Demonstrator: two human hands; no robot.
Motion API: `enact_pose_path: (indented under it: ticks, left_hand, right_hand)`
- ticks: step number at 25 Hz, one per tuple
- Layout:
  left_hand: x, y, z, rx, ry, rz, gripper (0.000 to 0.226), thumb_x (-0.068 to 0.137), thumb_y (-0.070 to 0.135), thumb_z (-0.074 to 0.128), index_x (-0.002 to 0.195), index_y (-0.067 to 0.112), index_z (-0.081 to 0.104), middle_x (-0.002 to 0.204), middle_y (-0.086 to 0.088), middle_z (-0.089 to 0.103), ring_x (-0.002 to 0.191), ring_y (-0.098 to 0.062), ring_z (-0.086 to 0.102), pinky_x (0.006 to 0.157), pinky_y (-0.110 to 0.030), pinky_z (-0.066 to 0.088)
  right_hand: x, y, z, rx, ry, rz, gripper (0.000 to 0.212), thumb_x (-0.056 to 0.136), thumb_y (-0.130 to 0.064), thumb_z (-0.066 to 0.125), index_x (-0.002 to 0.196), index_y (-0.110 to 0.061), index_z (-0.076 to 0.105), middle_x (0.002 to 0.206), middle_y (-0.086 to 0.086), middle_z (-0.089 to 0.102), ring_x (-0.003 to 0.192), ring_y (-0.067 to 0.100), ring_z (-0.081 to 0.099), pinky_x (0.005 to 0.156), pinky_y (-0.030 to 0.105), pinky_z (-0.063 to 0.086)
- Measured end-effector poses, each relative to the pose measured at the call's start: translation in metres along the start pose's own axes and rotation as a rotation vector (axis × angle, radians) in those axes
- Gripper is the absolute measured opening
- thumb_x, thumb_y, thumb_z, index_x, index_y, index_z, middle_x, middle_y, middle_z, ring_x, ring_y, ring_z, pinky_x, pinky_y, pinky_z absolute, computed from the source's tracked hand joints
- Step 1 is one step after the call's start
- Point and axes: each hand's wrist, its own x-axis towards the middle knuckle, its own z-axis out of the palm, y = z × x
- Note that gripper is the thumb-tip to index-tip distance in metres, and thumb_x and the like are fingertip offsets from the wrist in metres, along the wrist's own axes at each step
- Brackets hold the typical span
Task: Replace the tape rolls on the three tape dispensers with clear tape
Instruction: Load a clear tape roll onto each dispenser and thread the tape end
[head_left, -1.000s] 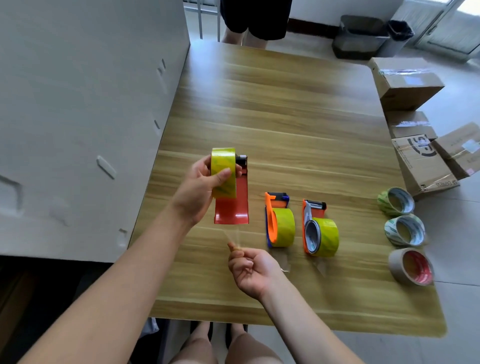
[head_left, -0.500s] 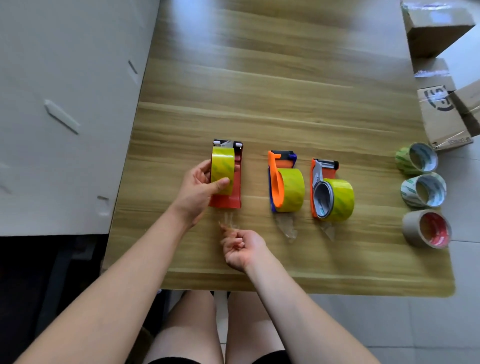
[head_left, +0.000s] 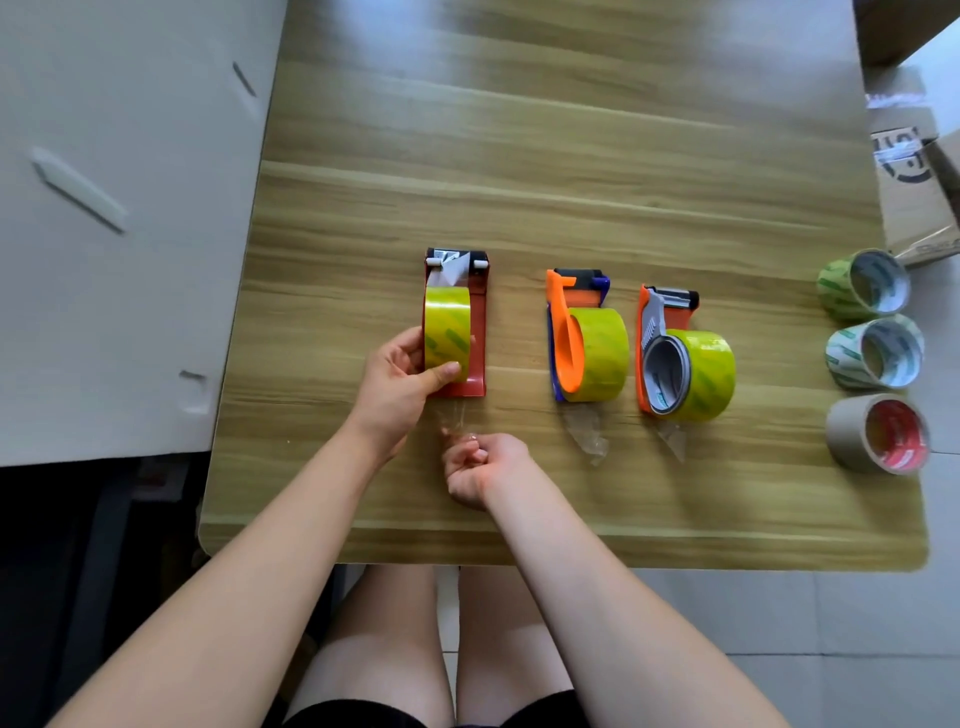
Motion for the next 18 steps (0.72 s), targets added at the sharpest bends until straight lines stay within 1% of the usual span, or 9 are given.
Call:
enact_pose_path:
  ticks: [4,8,10,12,13,14,15,16,18]
  left_hand:
    - [-0.004,0.005,0.002,0.155,0.020,0.015,0.030,0.080,-0.011,0.060,0.107,0.001,0.059,0.093,-0.002,0.069,0.082,0.001,0.066,0.076,-0.014,0.052]
    - [-0.008,0.013,0.003,0.311,-0.010,-0.019,0.024,0.082,-0.005,0.062,0.101,0.010,0.058,0.089,0.004,0.065,0.074,0.010,0.063,0.071,-0.009,0.049]
    - [-0.009,0.017,0.003,0.352,0.008,-0.049,0.025,0.082,-0.001,0.064,0.102,0.012,0.058,0.089,0.007,0.065,0.075,0.008,0.063,0.074,-0.011,0.049]
    - [-0.010,0.019,0.004,0.383,0.041,-0.054,0.030,0.080,0.000,0.066,0.105,0.013,0.055,0.092,0.006,0.065,0.084,-0.005,0.064,0.079,-0.019,0.050]
    - [-0.010,0.021,0.006,0.393,0.061,-0.053,0.036,0.079,0.001,0.068,0.109,0.013,0.053,0.095,0.002,0.065,0.089,-0.012,0.063,0.083,-0.024,0.050]
    - [-0.010,0.023,0.008,0.405,0.084,-0.057,0.042,0.078,0.002,0.069,0.114,0.014,0.051,0.100,-0.001,0.065,0.093,-0.016,0.062,0.086,-0.029,0.050]
    - [-0.010,0.025,0.010,0.415,0.110,-0.064,0.046,0.078,0.004,0.069,0.118,0.014,0.049,0.104,-0.004,0.064,0.096,-0.018,0.062,0.088,-0.032,0.050]
    - [-0.010,0.028,0.013,0.413,0.140,-0.076,0.048,0.078,0.007,0.069,0.120,0.013,0.048,0.106,-0.005,0.063,0.097,-0.019,0.061,0.089,-0.034,0.050]
    - [-0.006,0.031,0.015,0.375,0.192,-0.098,0.040,0.080,0.011,0.069,0.115,0.014,0.051,0.104,-0.005,0.064,0.096,-0.020,0.061,0.091,-0.039,0.051]
  right_hand:
    - [-0.007,0.000,0.001,0.016,0.069,-0.013,0.024,0.094,-0.007,0.040,0.072,0.000,0.047,0.036,0.010,0.042,0.020,0.012,0.035,0.025,0.011,0.030]
    - [-0.012,0.001,0.003,-0.112,0.111,-0.039,0.032,0.096,-0.007,0.031,0.071,0.004,0.049,0.040,0.011,0.045,0.031,0.008,0.036,0.026,0.011,0.032]
    - [-0.014,0.008,0.002,-0.269,0.207,-0.093,0.029,0.093,-0.003,0.027,0.074,0.004,0.048,0.055,0.013,0.050,0.044,0.010,0.040,0.029,0.013,0.038]
    - [-0.021,0.018,-0.004,-0.474,0.286,-0.181,0.028,0.091,-0.003,0.025,0.079,0.004,0.049,0.068,0.014,0.051,0.050,0.013,0.041,0.033,0.017,0.044]
    - [-0.025,0.021,-0.009,-0.645,0.311,-0.283,0.027,0.091,-0.006,0.027,0.083,0.004,0.051,0.072,0.014,0.052,0.053,0.016,0.045,0.039,0.022,0.049]
    - [-0.026,0.022,-0.015,-0.853,0.337,-0.417,0.026,0.088,-0.011,0.033,0.090,0.004,0.054,0.078,0.013,0.055,0.061,0.022,0.053,0.053,0.028,0.053]
    - [-0.025,0.021,-0.021,-1.137,0.391,-0.607,0.027,0.084,-0.015,0.038,0.098,0.001,0.056,0.087,0.012,0.057,0.076,0.028,0.059,0.068,0.032,0.053]
    - [-0.027,0.020,-0.026,-1.421,0.457,-0.837,0.029,0.082,-0.015,0.043,0.106,-0.003,0.056,0.097,0.010,0.058,0.092,0.031,0.060,0.077,0.032,0.049]
    - [-0.034,0.018,-0.029,-1.822,0.460,-1.284,0.035,0.078,-0.014,0.053,0.112,-0.009,0.054,0.109,0.008,0.055,0.102,0.030,0.057,0.080,0.034,0.047]
